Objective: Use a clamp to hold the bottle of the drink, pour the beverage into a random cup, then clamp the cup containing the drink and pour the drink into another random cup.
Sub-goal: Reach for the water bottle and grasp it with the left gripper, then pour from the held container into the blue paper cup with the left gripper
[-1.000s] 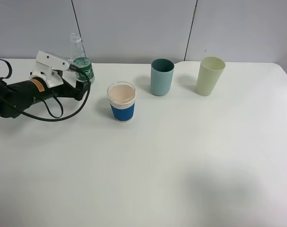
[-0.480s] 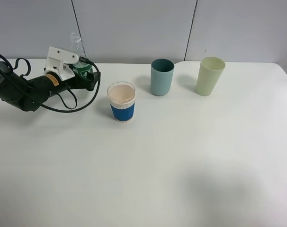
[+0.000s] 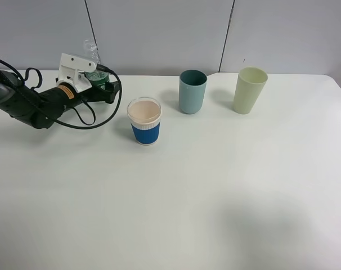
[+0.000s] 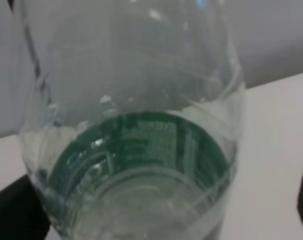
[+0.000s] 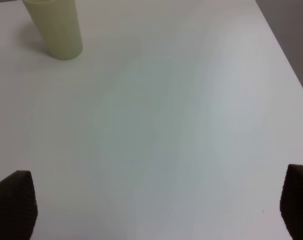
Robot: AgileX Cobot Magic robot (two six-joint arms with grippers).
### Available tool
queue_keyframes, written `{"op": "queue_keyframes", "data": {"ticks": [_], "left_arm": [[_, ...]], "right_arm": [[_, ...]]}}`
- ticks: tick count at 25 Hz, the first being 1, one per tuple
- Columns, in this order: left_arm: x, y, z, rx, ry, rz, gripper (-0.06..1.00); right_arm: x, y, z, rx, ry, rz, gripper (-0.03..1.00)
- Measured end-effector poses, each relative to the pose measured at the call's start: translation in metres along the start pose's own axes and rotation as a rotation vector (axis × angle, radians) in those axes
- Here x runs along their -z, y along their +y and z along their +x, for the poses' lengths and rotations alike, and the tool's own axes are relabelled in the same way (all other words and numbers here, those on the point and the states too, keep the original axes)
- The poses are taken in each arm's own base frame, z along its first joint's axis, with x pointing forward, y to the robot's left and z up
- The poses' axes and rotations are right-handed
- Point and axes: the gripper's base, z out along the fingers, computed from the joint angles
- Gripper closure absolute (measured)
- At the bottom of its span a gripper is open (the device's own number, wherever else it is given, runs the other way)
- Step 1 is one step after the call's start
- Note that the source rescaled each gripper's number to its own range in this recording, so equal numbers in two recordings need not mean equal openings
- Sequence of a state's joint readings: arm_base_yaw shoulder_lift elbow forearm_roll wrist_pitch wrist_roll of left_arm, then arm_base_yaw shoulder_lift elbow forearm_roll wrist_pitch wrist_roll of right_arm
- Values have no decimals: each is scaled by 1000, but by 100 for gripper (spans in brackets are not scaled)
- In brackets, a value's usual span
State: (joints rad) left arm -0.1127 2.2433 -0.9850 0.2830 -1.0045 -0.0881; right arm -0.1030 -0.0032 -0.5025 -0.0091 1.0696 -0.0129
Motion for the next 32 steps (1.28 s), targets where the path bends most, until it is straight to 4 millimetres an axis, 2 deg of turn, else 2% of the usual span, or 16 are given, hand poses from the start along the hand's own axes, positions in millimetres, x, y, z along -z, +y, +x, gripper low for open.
{"op": "queue_keyframes", "data": {"ticks": [2, 3, 5, 6, 10, 17, 23, 28, 32], "left_arm": [[-2, 1, -2, 11, -8, -4, 17], [-3, 1, -3, 24, -13, -7, 36], [-4, 3, -4, 68, -19, -24, 87], [-4, 4, -4, 84, -19, -28, 94], [-4, 4, -4, 103, -18, -34, 91], [-4, 5, -4, 104, -11, -37, 91], [-2, 4, -16, 109, 26, -54, 91], [13, 5, -37, 135, -1, -122, 91], [36, 5, -45, 137, 19, -211, 91]], "right_arm": [[0, 0, 0, 0, 0, 0, 4], [0, 0, 0, 0, 0, 0, 4], [0, 0, 0, 0, 0, 0, 4], [0, 0, 0, 0, 0, 0, 4], [0, 0, 0, 0, 0, 0, 4], [0, 0, 0, 0, 0, 0, 4], [0, 0, 0, 0, 0, 0, 4], [0, 0, 0, 0, 0, 0, 4], [0, 0, 0, 0, 0, 0, 4]]}}
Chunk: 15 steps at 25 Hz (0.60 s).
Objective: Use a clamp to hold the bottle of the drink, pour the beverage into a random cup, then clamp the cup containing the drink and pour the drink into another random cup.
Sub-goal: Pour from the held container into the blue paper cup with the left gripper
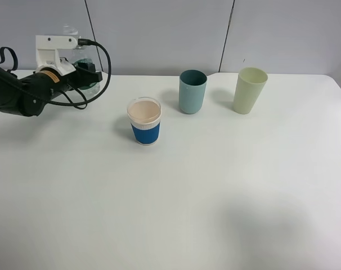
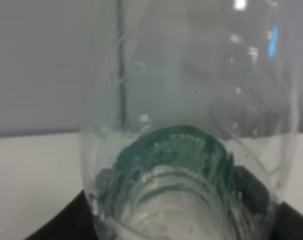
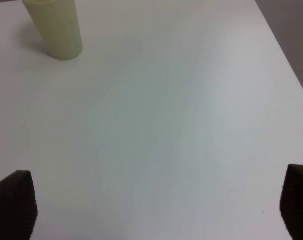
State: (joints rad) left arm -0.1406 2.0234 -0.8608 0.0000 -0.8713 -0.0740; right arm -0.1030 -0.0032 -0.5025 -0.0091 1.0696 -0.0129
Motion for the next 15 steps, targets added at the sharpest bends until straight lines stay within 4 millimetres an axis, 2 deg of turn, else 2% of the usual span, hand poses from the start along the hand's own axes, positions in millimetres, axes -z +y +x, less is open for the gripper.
{"op": "queue_keyframes", "data": {"ticks": [8, 15], "left_arm": [[38, 13, -14, -76, 18, -155, 91], [55, -4, -30, -238, 27, -221, 91]], "right_arm": [[0, 0, 0, 0, 0, 0, 4], [0, 0, 0, 0, 0, 0, 4]]}}
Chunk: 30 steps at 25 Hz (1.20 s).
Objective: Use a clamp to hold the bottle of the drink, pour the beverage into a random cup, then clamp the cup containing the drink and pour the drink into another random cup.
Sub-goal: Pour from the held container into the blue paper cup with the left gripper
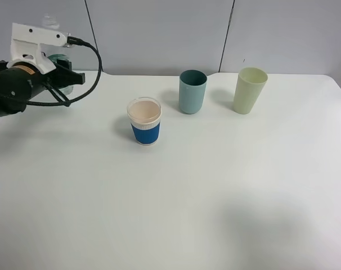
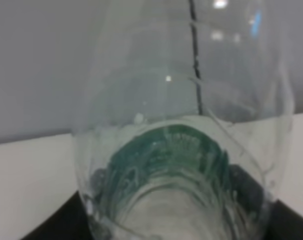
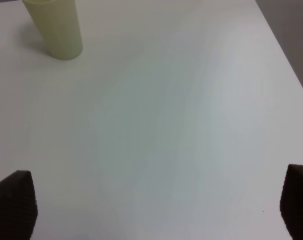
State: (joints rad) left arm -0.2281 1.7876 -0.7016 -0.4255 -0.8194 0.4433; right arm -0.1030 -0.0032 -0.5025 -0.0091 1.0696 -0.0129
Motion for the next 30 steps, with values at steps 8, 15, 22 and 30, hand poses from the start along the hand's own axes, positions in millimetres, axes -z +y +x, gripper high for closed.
{"op": "queue_keyframes", "data": {"ticks": [8, 15, 22, 30], "left_arm": [[19, -28, -10, -344, 45, -33, 91], [26, -41, -8, -506, 91, -34, 91], [30, -56, -17, -728, 110, -30, 91], [39, -70, -21, -1054, 129, -27, 91]], "right_arm": [[0, 0, 0, 0, 0, 0, 4], [0, 0, 0, 0, 0, 0, 4], [0, 0, 0, 0, 0, 0, 4], [0, 0, 0, 0, 0, 0, 4]]}}
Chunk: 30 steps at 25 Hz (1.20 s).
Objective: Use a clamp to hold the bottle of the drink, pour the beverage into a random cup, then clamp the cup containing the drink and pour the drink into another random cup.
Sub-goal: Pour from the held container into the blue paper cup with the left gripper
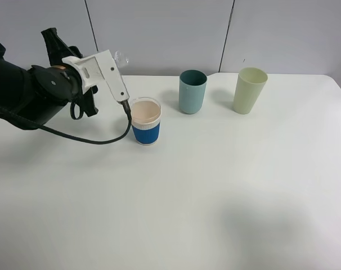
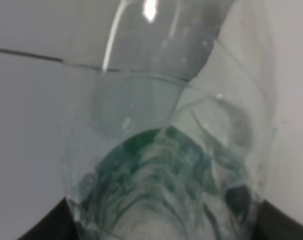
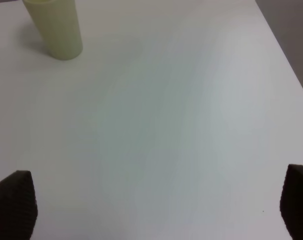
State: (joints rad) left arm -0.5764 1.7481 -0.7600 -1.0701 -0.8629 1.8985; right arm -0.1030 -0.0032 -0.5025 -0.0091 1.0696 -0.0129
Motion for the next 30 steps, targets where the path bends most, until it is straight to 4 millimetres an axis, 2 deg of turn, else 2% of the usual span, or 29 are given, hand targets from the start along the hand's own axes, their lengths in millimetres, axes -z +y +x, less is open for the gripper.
{"op": "queue_keyframes", "data": {"ticks": [6, 13, 30], "left_arm": [[10, -6, -12, -152, -28, 0, 91], [21, -11, -23, -244, -69, -7, 91], [23, -12, -26, -420, -74, -21, 91]], "right_arm": [[0, 0, 0, 0, 0, 0, 4], [0, 0, 0, 0, 0, 0, 4], [0, 0, 0, 0, 0, 0, 4]]}}
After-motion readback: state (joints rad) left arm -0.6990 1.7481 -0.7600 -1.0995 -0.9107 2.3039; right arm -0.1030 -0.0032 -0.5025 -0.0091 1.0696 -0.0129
